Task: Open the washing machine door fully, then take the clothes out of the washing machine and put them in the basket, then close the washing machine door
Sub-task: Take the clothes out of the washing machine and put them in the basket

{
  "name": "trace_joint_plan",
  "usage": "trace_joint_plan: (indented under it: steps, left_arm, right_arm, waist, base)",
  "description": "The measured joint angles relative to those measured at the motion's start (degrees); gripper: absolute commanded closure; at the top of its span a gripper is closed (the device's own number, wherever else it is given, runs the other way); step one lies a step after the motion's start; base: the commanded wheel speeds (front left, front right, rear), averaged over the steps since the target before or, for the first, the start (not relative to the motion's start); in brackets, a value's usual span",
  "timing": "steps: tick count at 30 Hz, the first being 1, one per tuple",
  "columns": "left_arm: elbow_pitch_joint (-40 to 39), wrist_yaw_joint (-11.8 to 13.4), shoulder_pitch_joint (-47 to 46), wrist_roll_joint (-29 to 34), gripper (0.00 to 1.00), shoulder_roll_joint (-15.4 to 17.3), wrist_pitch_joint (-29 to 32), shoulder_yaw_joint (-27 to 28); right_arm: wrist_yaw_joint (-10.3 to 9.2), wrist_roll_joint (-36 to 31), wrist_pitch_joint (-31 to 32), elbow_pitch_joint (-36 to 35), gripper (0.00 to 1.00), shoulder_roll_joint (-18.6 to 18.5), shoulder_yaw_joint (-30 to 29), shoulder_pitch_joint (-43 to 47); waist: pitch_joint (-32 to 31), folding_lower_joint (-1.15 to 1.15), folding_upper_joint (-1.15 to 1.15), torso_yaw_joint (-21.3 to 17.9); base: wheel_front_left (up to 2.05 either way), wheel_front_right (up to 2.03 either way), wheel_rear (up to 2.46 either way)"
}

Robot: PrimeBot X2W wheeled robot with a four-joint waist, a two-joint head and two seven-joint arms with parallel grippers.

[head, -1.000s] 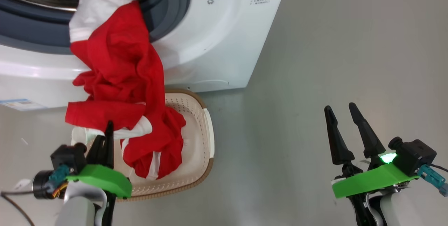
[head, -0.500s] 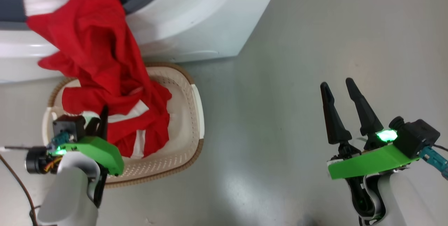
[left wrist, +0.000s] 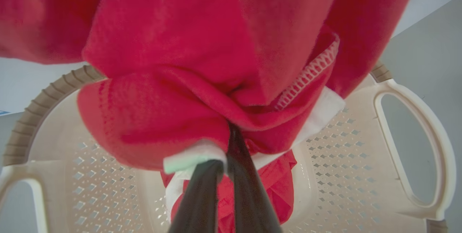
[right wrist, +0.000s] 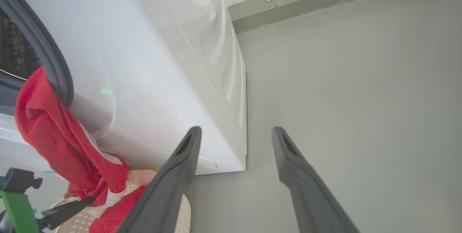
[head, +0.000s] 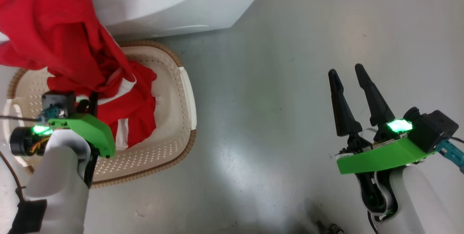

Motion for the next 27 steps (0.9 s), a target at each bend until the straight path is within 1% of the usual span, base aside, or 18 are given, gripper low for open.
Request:
trace_joint_plan:
  steps: [1, 2, 4, 5, 7, 15, 19, 22, 27]
  left_arm:
    - [0.49, 0.0, -0.53, -0.05, 0.82, 0.04, 0.0, -0.19]
    - [0.94, 0.0, -1.04, -0.26, 0.71, 0.09, 0.0, -0.4]
    - [1.34, 0.0, -1.8, -0.77, 0.55, 0.1, 0.0, -1.0]
    - [1.46, 0.0, -2.12, -1.1, 0.41, 0.1, 0.0, -1.31]
    - [1.47, 0.0, -2.34, -2.16, 0.0, 0.1, 0.0, -1.76]
    - [1.03, 0.0, -2.31, -5.05, 0.0, 0.1, 0.0, -2.99]
    - [-1.11, 0.0, -1.82, -6.99, 0.0, -0.01, 0.01, -3.49]
    - [-3.72, 0.0, -1.14, -7.76, 0.0, -0.01, 0.01, -3.35]
    - [-10.8, 0.0, 2.56, -8.34, 0.0, -0.04, 0.0, -2.02]
  right_arm:
    - [0.0, 0.03, 0.0, -0.01, 0.0, 0.0, 0.04, -0.31]
    - [0.0, 0.13, 0.0, -0.05, 0.0, 0.0, 0.1, -0.73]
    - [0.0, 0.18, 0.0, -0.19, 0.0, 0.0, 0.11, -1.15]
    - [0.0, 0.18, 0.0, -0.18, 0.0, 0.0, 0.1, -1.15]
    - [0.0, 0.18, 0.0, -0.16, 0.0, -0.01, 0.09, -1.15]
    - [0.0, 0.16, 0.0, -0.01, 0.0, -0.01, -0.18, -1.17]
    - [0.0, -0.12, 0.0, 0.11, 0.0, -0.02, -0.51, -1.21]
    - [0.01, -0.2, 0.0, 0.13, 0.0, -0.02, -0.65, -1.21]
    - [0.0, -0.3, 0.0, 0.21, 0.0, -0.04, -0.88, -1.21]
  waist:
    - [0.33, 0.0, 0.0, -0.17]
    - [0.63, 0.0, 0.0, -0.33]
    - [1.07, 0.0, 0.0, -0.59]
    - [1.22, 0.0, 0.0, -0.67]
    - [1.27, 0.0, 0.0, -0.7]
    - [0.57, 0.0, 0.0, 0.08]
    - [-0.04, 0.0, 0.0, 0.87]
    - [-0.38, 0.0, 0.0, 1.47]
    - [-1.31, 0.0, 0.0, 2.32]
  base:
    - [0.0, 0.0, 0.0]
    - [0.0, 0.0, 0.0]
    - [0.0, 0.0, 0.0]
    - [0.0, 0.0, 0.0]
    - [0.0, 0.0, 0.0]
    - [0.0, 0.0, 0.0]
    - [0.0, 0.0, 0.0]
    - [0.0, 0.0, 0.0]
    - [0.0, 0.0, 0.0]
